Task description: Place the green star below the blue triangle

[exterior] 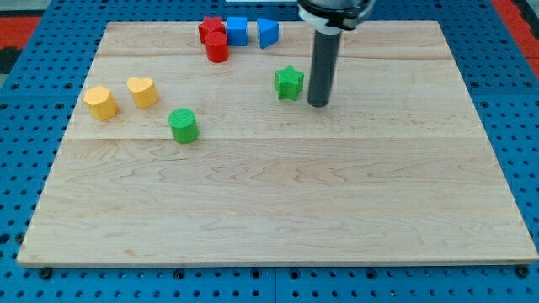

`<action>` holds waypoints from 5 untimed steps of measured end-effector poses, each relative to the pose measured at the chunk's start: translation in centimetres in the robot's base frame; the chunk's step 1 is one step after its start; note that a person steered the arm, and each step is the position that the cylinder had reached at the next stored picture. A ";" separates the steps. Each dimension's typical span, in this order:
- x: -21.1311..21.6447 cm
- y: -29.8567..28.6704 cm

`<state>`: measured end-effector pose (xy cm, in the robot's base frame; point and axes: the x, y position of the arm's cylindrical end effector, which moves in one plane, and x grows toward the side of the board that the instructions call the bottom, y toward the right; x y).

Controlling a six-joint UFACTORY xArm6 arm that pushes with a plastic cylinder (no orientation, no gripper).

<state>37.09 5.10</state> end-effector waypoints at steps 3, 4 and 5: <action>-4.3 -7.4; -3.4 -7.0; -5.6 -7.4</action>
<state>31.53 -2.31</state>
